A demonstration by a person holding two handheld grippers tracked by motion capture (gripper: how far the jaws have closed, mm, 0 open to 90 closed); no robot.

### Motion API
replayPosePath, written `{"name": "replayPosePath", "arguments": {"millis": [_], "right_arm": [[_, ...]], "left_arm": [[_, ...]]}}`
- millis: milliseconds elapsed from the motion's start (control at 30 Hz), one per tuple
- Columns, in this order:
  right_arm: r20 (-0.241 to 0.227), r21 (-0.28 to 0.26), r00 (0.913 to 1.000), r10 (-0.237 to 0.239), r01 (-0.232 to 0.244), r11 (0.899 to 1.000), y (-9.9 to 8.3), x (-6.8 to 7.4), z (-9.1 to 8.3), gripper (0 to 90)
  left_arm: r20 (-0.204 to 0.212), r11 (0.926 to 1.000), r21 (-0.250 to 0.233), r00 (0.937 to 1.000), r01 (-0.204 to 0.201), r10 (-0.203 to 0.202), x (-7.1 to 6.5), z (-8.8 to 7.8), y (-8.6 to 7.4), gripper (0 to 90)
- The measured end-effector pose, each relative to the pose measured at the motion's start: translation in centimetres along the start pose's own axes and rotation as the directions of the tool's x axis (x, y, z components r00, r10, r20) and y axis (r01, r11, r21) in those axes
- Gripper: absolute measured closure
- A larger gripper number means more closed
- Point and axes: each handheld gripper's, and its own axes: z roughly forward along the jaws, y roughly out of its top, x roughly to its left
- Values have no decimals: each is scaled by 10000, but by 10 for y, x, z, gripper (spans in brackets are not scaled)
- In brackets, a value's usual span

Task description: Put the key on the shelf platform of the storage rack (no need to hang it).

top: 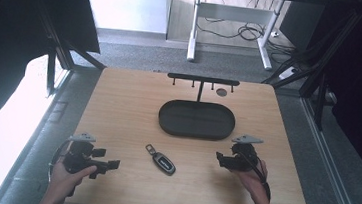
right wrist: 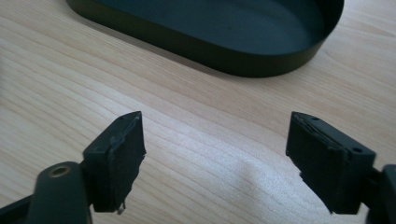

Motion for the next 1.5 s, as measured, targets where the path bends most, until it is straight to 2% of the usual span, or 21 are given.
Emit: {"name": "replayPosePath", "arguments": {"millis": [133, 300, 400, 533, 667, 1000, 1067, 1133, 1167, 1500], "right_arm": [[-267, -42, 9991, -326, 325, 9995, 9, 4, -8, 254], [-342, -120, 9989, -316, 312, 9994, 19, 8, -18, 274], [-571, -139, 9979, -299, 291, 9995, 25, 12, -23, 292], [-949, -46, 9935, -628, 627, 9980, 37, 21, -30, 313], [-1128, 22, 9890, -954, 962, 9954, 48, 29, -32, 316], [-1477, 368, 9768, -1550, 1620, 9861, 67, 48, -31, 312], [-1620, 528, 9707, -1774, 1881, 9807, 73, 56, -27, 309], [-1670, 566, 9688, -1830, 1947, 9792, 74, 57, -26, 307], [-1777, 720, 9645, -1953, 2107, 9749, 78, 62, -22, 304], [-2116, 1001, 9493, -2324, 2576, 9611, 90, 80, -11, 305]], "left_arm": [[-9, 10000, -44, 10000, 5, -5, 1, -1, 0, 193], [27, 10000, -42, 10000, -63, 63, 0, -1, 1, 193], [66, 10000, 28, 9999, -85, 85, -1, 0, 1, 193], [71, 10000, 10, 9999, -73, 73, -1, 0, 1, 193], [89, 10000, 8, 9999, -85, 85, -1, 0, 2, 193], [117, 9999, -5, 9999, -116, 116, -2, -1, 2, 193], [123, 9999, 8, 9999, -104, 104, -2, 0, 2, 193], [124, 9999, 26, 9998, -121, 121, -2, 1, 2, 193], [136, 9999, 50, 9998, -145, 145, -2, 1, 2, 193], [165, 9999, 63, 9997, -159, 158, -2, 2, 2, 193]]}}
